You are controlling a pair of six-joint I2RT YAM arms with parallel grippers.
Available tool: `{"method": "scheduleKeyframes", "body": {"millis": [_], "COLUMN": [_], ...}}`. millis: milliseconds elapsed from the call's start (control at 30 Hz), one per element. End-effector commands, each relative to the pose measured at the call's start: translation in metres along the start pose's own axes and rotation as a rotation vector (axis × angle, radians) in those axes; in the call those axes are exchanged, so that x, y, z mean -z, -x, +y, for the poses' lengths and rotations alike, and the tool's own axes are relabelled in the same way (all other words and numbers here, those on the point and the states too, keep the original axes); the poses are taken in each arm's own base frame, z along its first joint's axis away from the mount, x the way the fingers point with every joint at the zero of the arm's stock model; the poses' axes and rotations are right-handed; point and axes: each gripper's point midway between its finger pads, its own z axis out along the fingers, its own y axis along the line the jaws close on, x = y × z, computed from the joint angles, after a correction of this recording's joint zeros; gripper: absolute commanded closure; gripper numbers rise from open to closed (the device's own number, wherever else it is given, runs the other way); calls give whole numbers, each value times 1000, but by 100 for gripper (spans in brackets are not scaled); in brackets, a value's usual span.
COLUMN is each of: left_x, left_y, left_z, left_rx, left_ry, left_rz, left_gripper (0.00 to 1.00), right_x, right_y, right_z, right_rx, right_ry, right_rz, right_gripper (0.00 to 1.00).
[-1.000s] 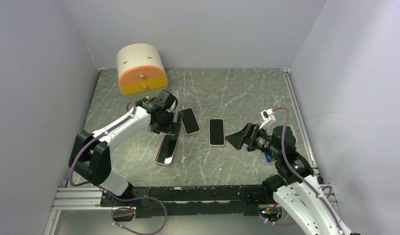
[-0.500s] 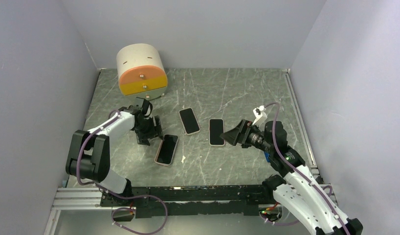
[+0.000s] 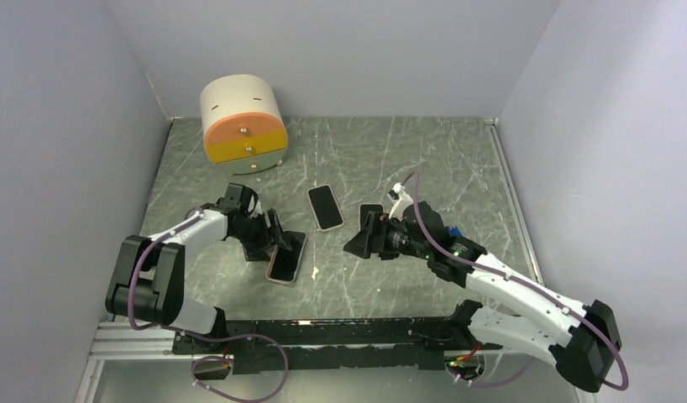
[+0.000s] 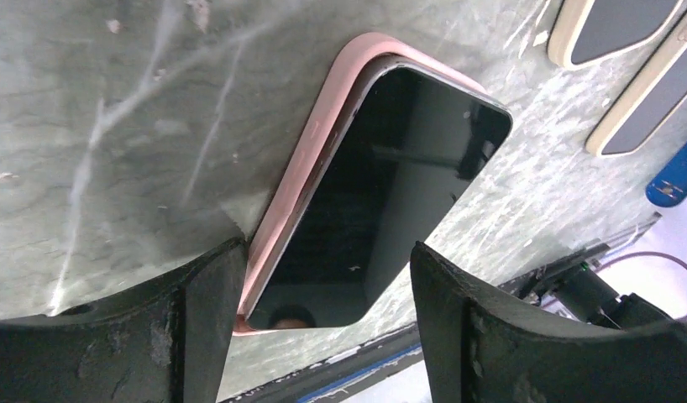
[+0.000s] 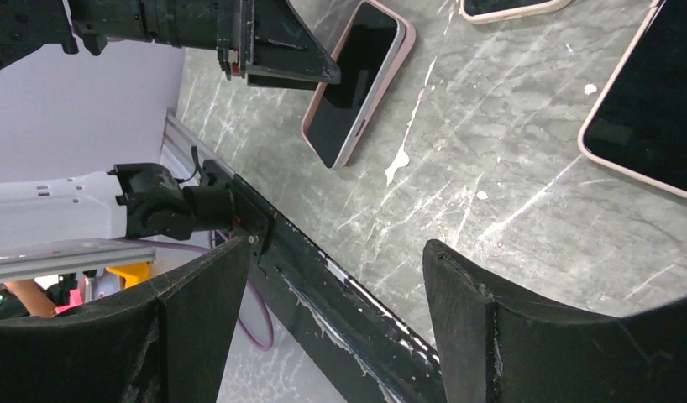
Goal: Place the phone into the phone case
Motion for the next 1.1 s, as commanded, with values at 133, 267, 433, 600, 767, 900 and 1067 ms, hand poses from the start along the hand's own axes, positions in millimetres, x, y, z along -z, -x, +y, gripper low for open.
{"method": "scheduleKeyframes", "body": {"millis": [133,267,433,600,767,900,1067], "left_x": [-4,-9,-8,4,12,3,-4], "left_y": [-14,-23,-23,-5,8,1,-9], "left_z": [-42,-57,-62,-54,-47,-43,-38], "left_rx": [-55,-78,-67,-27,16,4,-16], "left_ry": [-130,-163,-193,-173,-219,-224,-235], "left_rz": [32,46,21,-71,-106,-50,-7], "left_gripper": [26,27,31,36,41,49,49], "right_x": [-16,-25,-47,-73,-100,-118,-136], "right_y": [20,19,12,7,-1,-13,-24], "right_z": [35,37,34,28,13,2,-11], "right_rx": [9,22,59,88,96,90,84], "right_ry": [56,60,47,34,-13,-39,-61], "right_rz": [-87,-83,-37,-1,34,85,119], "right_gripper": [26,33,44,48,50,52,52]}}
